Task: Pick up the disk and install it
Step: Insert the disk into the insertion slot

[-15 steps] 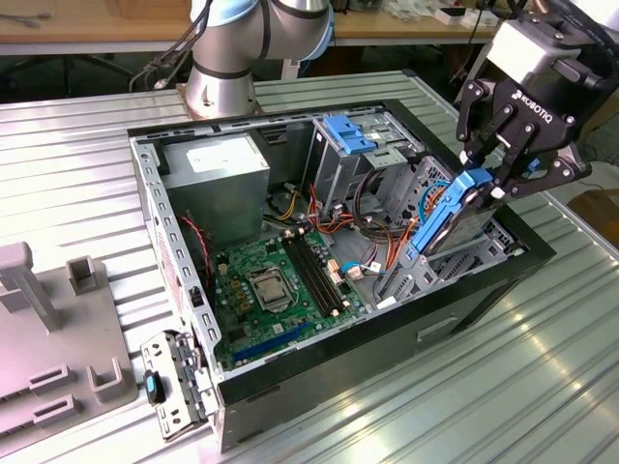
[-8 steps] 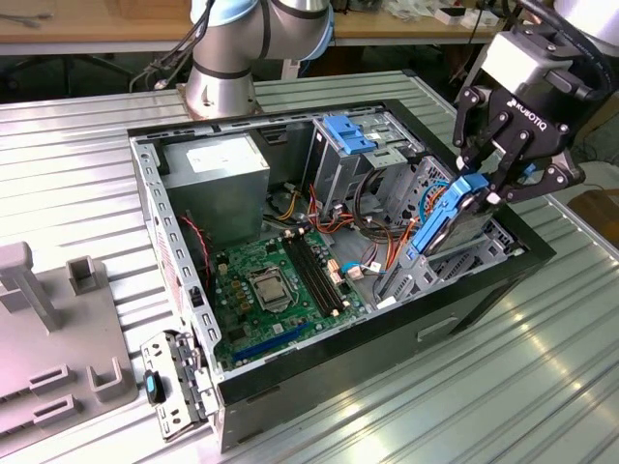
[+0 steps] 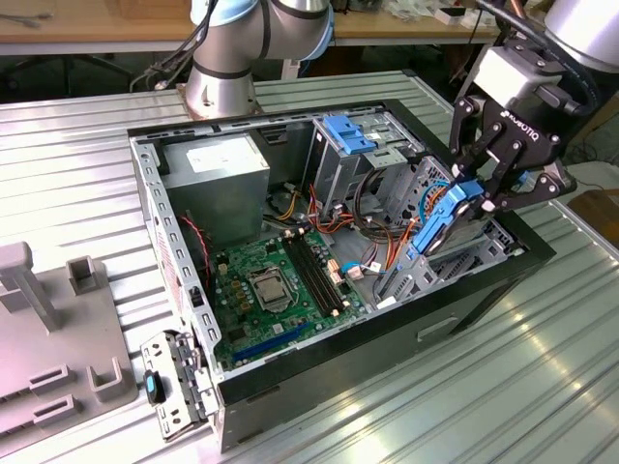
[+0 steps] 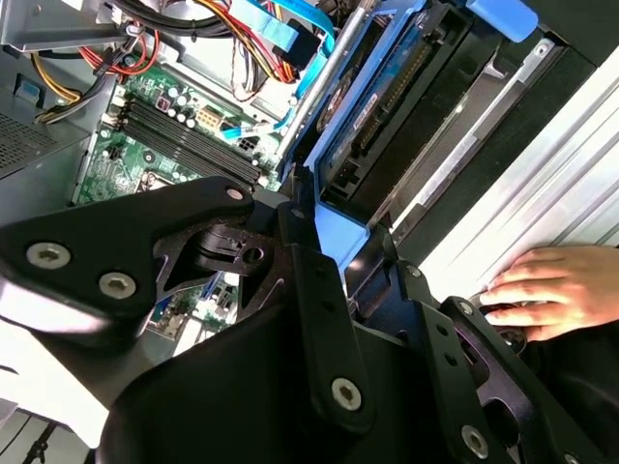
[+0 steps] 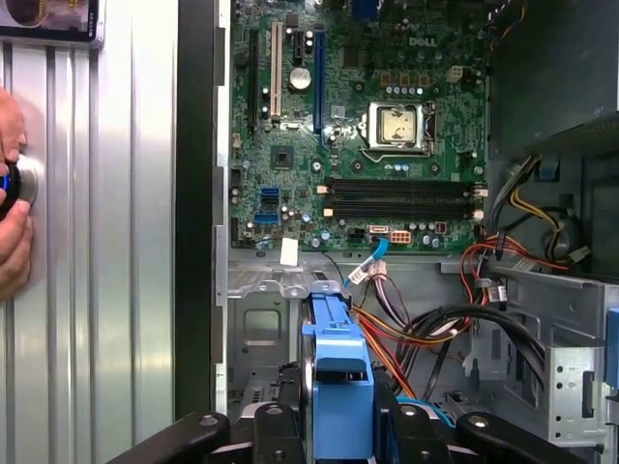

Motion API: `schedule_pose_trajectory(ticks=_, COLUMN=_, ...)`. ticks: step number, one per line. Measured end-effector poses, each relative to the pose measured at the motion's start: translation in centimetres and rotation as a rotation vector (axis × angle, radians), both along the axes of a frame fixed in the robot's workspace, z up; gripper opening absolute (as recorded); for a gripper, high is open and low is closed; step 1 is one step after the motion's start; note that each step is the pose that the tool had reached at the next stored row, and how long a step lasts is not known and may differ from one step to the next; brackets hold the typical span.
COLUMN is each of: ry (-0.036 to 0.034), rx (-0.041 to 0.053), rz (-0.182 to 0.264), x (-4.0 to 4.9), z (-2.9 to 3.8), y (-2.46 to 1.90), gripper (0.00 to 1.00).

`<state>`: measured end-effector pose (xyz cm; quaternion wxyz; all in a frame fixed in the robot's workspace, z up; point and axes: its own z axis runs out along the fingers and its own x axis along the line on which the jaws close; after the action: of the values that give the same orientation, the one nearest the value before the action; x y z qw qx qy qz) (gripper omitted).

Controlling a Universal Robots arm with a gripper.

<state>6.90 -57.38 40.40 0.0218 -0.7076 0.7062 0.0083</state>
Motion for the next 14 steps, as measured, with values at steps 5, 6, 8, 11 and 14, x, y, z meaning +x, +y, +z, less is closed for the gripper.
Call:
schedule_pose_trajectory(ticks=5, ry=0.0001, rx=-0.0001, rz=0.0, x=0.0, z=-0.54, y=-0.01, gripper=0.37)
schedule_pose_trajectory(ticks=6, ry=0.0001, rx=-0.0001, rz=0.0, x=0.0, z=-0.74, y=-0.01, gripper=0.37)
schedule_pose_trajectory(ticks=8, ry=0.0001, rx=-0.0001, rz=0.0, x=0.0, z=-1.03, y=-0.01, gripper=0.37)
schedule_pose_trajectory(ticks=11, ry=0.0001, rx=0.0, rz=0.0, x=0.0, z=-1.32, y=-0.01, gripper=0.37)
schedule_pose_trajectory(ticks=14, ry=0.0001, rx=0.0, rz=0.0, x=0.0, z=-1.6, y=-0.02, gripper=0.37)
